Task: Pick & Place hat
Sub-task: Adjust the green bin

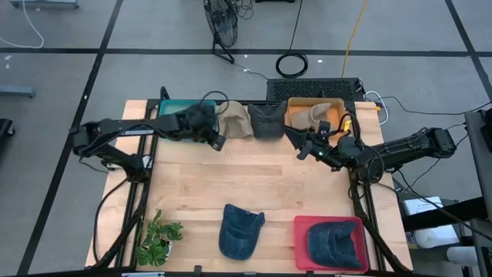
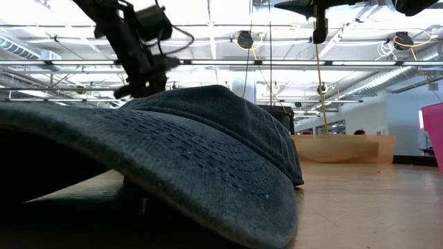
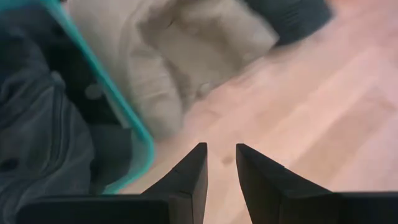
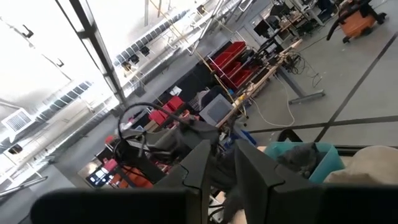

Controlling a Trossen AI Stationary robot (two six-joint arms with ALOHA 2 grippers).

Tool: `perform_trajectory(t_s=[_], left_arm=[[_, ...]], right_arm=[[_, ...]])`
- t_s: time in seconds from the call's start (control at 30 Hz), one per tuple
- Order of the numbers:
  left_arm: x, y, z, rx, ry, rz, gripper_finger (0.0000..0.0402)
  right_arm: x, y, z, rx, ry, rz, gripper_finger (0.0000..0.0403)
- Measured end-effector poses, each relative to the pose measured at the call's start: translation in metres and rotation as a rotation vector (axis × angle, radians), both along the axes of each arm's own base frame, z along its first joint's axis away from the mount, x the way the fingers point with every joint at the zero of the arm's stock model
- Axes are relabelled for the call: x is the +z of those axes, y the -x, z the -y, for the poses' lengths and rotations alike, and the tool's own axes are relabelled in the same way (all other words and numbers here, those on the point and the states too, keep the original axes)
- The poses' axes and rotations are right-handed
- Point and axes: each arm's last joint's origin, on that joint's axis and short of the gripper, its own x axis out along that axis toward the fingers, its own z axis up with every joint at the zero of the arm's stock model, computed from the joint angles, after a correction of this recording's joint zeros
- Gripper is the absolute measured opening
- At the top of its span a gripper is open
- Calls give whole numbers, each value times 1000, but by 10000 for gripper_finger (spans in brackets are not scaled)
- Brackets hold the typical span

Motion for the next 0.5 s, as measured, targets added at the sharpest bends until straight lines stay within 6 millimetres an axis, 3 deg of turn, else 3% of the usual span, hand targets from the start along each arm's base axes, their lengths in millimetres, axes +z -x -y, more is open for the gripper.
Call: perform_trajectory(t_s=[0.2, 0.5], left_arm=[[-21, -3, -9, 78, 34, -88, 93], [-36, -7, -17, 87, -2, -162, 93]], right_arm=[[0, 0, 0, 3, -11, 6, 54], [-1, 0, 0, 4, -17, -1, 54]])
